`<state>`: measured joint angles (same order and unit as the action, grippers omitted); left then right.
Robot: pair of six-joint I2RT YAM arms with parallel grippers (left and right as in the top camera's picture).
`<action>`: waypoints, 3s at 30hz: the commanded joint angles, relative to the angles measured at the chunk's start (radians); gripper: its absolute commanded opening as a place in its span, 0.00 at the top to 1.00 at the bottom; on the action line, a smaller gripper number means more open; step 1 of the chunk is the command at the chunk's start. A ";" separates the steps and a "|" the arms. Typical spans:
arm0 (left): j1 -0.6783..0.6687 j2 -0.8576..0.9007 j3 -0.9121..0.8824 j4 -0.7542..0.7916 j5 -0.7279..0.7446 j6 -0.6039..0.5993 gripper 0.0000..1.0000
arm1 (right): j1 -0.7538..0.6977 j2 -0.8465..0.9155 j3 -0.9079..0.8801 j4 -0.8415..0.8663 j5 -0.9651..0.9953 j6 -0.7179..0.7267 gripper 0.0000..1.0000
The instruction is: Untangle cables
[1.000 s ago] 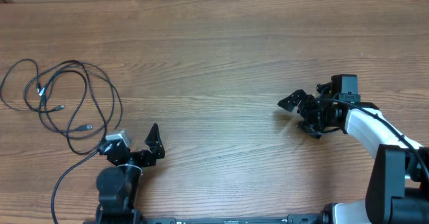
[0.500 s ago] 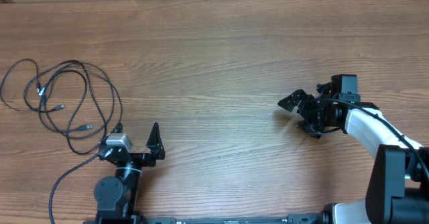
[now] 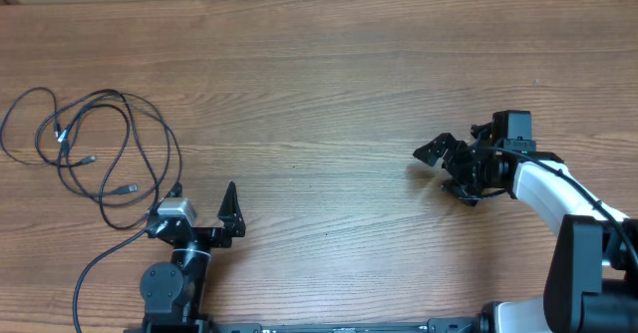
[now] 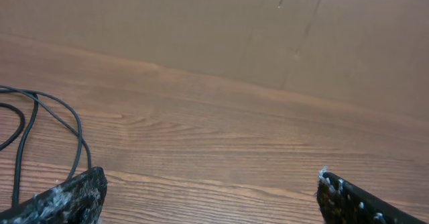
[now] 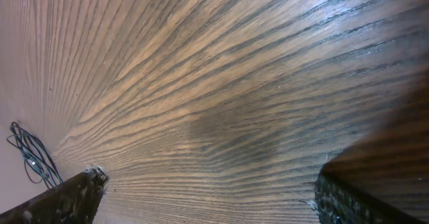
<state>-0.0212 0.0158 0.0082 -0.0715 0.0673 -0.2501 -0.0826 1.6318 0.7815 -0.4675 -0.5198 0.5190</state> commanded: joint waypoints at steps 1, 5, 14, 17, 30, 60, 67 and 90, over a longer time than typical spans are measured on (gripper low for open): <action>-0.005 -0.011 -0.003 -0.002 0.004 0.030 0.00 | 0.005 0.048 -0.041 -0.005 0.093 -0.018 0.00; -0.005 -0.011 -0.003 -0.002 0.004 0.029 0.01 | 0.005 0.048 -0.041 -0.004 0.093 -0.018 0.00; -0.005 -0.011 -0.003 -0.002 0.003 0.029 0.01 | 0.005 0.046 -0.041 -0.005 0.093 -0.018 0.00; -0.005 -0.011 -0.003 -0.002 0.004 0.029 0.00 | 0.005 0.000 -0.041 -0.005 0.093 -0.018 0.00; -0.005 -0.011 -0.003 -0.002 0.003 0.030 0.00 | 0.005 -0.638 -0.041 -0.005 0.093 -0.018 0.00; -0.005 -0.011 -0.003 -0.002 0.004 0.029 0.00 | 0.003 -1.088 -0.043 -0.340 0.093 -0.018 0.00; -0.005 -0.011 -0.003 -0.002 0.004 0.030 0.00 | 0.003 -1.099 -0.047 -0.504 0.092 -0.018 0.00; -0.005 -0.011 -0.003 -0.002 0.003 0.029 0.00 | 0.003 -1.575 -0.393 -0.587 0.093 -0.018 0.00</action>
<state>-0.0212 0.0151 0.0082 -0.0715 0.0673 -0.2501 -0.0780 0.0914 0.4191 -1.0508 -0.4374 0.5079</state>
